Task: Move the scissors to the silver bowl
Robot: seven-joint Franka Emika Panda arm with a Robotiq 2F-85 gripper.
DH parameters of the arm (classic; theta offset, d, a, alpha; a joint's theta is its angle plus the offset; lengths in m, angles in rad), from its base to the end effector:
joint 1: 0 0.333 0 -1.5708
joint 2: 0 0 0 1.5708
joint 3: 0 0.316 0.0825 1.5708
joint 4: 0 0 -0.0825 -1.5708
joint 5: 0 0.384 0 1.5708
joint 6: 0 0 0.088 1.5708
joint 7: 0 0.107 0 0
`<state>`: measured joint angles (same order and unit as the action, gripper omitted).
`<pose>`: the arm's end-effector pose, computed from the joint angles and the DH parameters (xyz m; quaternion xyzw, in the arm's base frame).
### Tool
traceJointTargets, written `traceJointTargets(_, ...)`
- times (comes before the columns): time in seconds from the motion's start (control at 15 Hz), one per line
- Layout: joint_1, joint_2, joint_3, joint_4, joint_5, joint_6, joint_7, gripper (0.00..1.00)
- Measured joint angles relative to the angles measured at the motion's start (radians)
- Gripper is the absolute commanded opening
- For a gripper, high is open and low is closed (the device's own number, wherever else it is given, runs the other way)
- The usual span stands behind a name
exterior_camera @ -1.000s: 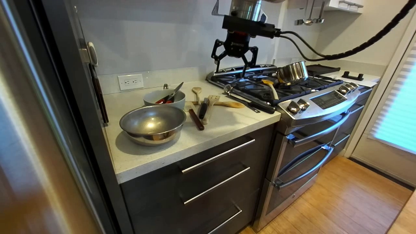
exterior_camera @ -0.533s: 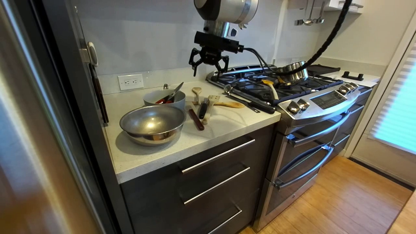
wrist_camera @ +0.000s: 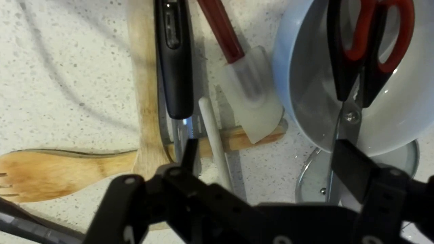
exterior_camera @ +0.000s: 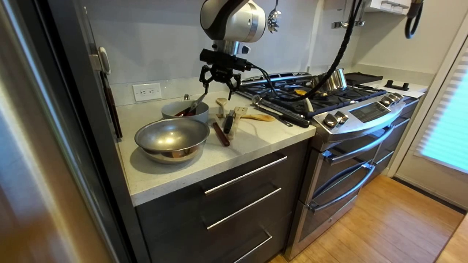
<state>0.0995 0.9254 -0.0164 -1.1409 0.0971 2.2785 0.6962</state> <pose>0.7844 0.0719 0.2612 -0.9401 0.3222 -0.0851 0.0715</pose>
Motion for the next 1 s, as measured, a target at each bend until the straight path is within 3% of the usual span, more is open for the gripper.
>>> traceJointTargets(0.67, 0.012, 0.066, -0.005, 0.077, 0.001, 0.019, 0.010, 1.00)
traceJointTargets(0.87, 0.030, 0.109, -0.012, 0.125, 0.001, 0.072, 0.034, 1.00)
traceJointTargets(1.0, 0.046, 0.132, -0.024, 0.157, -0.002, 0.109, 0.056, 0.89)
